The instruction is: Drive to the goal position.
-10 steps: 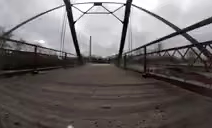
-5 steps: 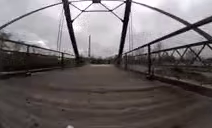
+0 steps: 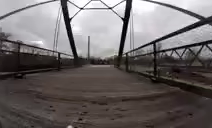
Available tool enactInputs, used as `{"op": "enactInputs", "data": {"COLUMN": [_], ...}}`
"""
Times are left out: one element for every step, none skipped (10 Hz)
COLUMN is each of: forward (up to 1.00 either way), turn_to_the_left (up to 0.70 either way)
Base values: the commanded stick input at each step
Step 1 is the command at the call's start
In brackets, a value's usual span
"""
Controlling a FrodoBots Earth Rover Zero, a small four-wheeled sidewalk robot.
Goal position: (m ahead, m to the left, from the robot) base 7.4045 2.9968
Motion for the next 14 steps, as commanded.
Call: {"op": "enactInputs", "data": {"forward": [1.00,1.00,1.00,1.00,1.00,1.00,1.00,1.00,1.00,1.00,1.00,1.00,1.00,1.00], "turn_to_the_left": [0.00,0.00,0.00,0.00,0.00,0.00,0.00,0.00,0.00,0.00,0.00,0.00,0.00,0.00]}}
